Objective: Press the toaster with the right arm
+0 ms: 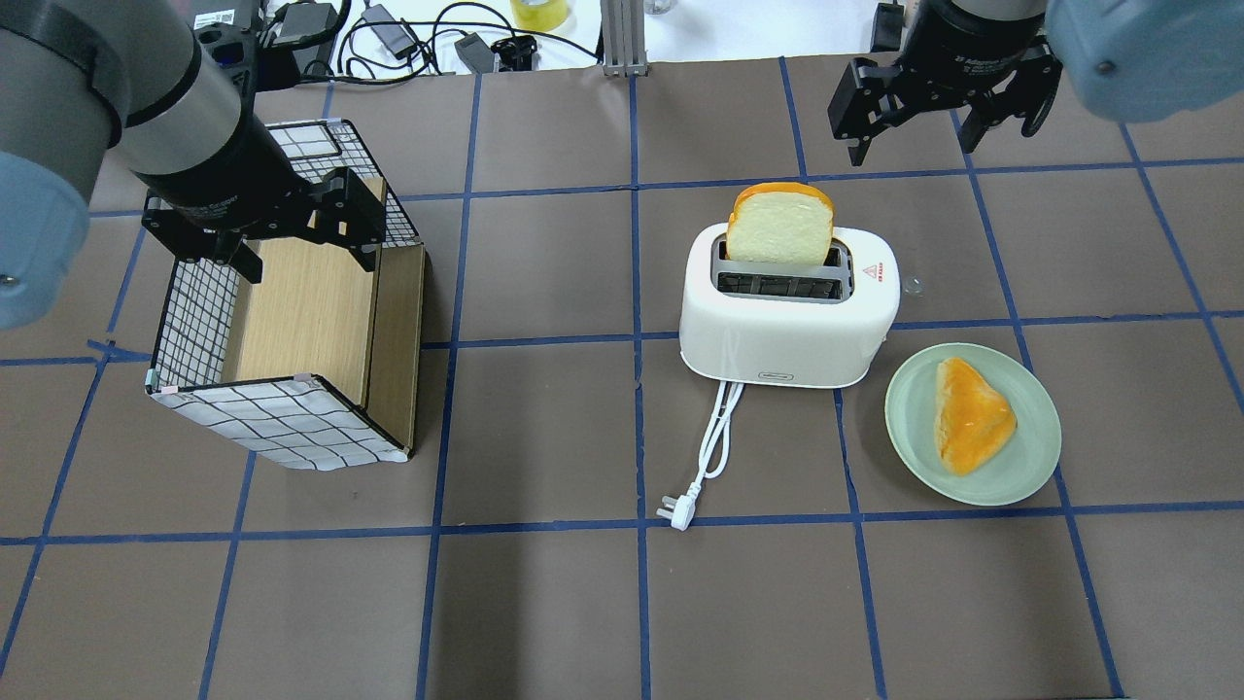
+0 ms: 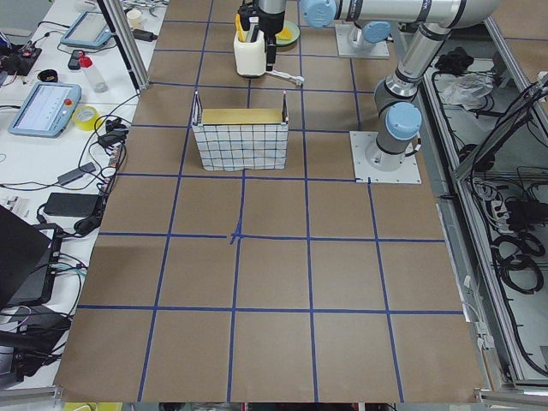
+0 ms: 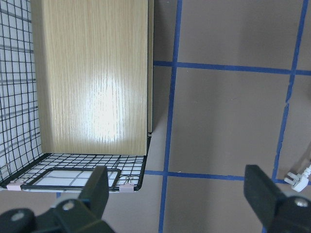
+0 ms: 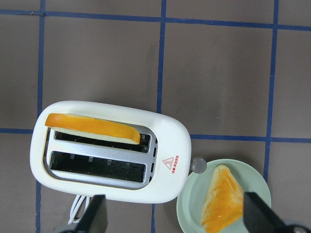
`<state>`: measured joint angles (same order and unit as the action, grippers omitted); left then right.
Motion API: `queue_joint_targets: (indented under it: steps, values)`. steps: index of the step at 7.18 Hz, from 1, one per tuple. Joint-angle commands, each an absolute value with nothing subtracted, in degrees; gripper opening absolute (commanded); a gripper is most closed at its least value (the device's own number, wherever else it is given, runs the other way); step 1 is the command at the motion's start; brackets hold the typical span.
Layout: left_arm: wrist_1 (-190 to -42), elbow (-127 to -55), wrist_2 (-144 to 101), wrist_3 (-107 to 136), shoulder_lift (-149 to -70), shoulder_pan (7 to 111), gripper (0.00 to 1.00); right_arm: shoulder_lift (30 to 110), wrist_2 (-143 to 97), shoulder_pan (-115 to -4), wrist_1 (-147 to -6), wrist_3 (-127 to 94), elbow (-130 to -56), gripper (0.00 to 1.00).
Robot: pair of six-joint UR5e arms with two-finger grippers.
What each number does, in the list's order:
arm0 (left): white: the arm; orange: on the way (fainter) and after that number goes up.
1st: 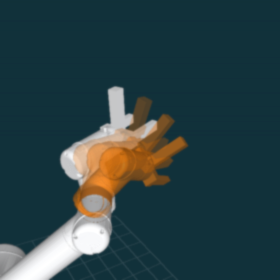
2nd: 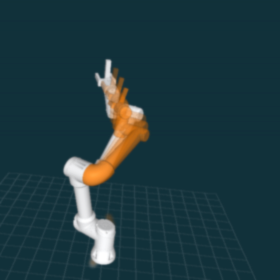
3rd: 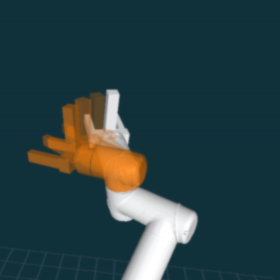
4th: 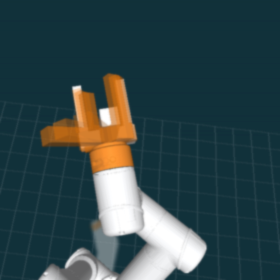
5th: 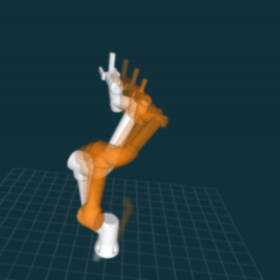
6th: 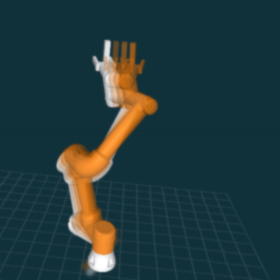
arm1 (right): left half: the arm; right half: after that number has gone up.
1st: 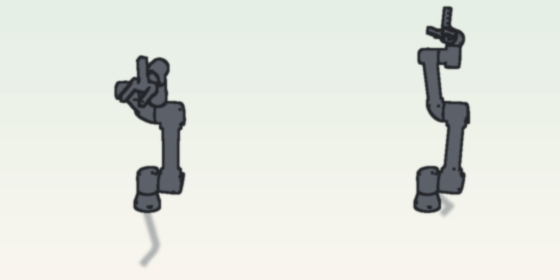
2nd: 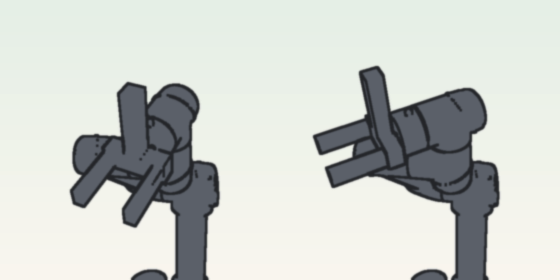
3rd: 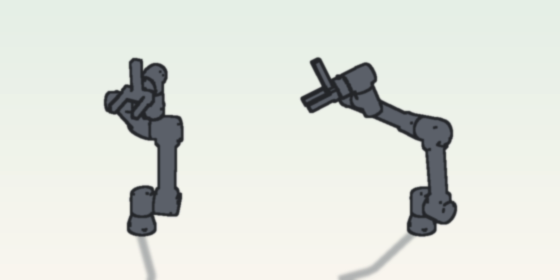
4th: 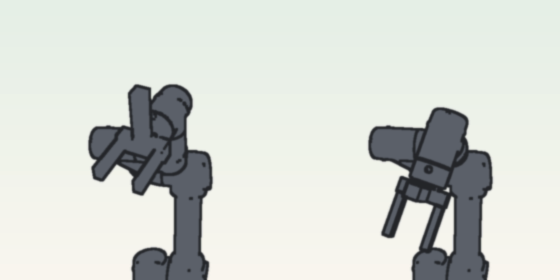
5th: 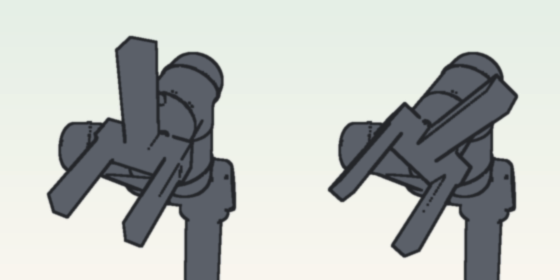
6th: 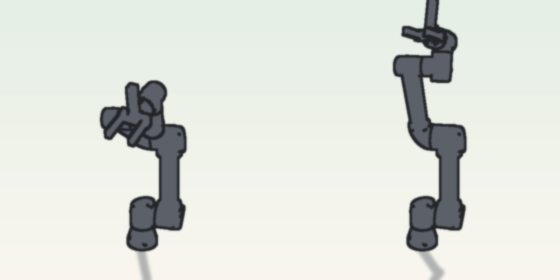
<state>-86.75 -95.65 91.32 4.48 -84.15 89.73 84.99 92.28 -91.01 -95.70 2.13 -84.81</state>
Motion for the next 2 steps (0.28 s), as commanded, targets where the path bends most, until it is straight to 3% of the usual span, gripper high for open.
queue_joint_targets:
  steps: [1, 2]
  values:
    - [-86.75, -95.63, 91.32, 4.48, -84.11, 89.74, 1.00, 84.99, 92.29, -91.05, -95.71, 2.20, -84.81, 1.00]
    - [-86.75, -95.62, 91.32, 4.48, -84.11, 89.74, 1.00, 84.99, 92.29, -90.97, -95.71, 2.20, -84.81, 1.00]
